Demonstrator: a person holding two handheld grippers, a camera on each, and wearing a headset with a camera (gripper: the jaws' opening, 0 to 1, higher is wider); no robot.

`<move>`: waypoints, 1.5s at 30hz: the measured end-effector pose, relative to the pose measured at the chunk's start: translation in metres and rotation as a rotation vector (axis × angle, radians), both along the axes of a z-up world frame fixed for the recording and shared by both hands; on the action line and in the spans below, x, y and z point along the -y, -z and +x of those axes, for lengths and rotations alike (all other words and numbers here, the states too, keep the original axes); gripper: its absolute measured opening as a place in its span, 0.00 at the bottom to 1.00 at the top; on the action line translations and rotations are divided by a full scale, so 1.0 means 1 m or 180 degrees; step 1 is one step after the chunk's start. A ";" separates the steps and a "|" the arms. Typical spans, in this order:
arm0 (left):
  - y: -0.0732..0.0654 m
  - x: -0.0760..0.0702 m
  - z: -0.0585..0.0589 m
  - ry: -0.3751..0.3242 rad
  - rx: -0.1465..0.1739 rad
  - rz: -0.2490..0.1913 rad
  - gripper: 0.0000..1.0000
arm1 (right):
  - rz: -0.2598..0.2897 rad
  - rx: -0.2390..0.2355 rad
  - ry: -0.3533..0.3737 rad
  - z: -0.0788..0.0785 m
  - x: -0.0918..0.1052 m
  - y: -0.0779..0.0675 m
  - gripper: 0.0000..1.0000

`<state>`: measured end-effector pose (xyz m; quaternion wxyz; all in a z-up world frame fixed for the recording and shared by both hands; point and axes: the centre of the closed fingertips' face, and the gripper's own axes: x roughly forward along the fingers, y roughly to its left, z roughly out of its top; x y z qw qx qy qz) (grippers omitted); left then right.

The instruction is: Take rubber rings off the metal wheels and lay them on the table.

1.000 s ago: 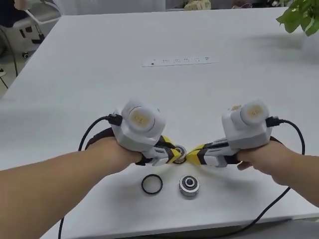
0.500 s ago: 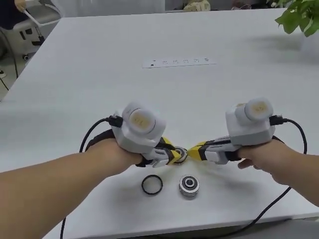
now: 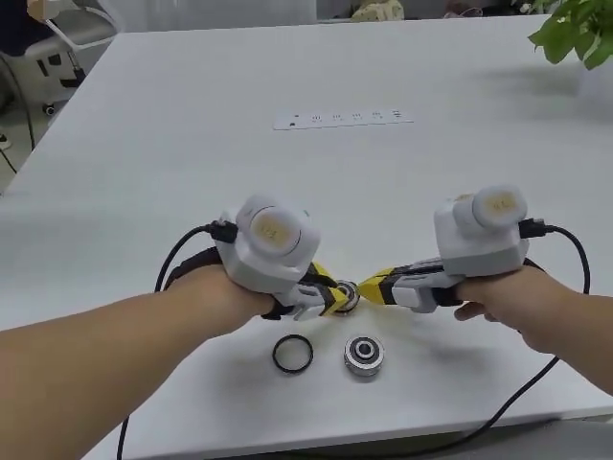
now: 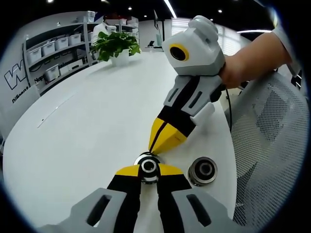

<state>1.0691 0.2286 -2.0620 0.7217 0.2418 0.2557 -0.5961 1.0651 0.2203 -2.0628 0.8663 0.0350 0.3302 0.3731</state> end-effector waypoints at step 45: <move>-0.001 0.000 0.001 -0.0002 0.0028 -0.0076 0.07 | -0.0053 0.0212 -0.0220 -0.005 -0.009 -0.008 0.00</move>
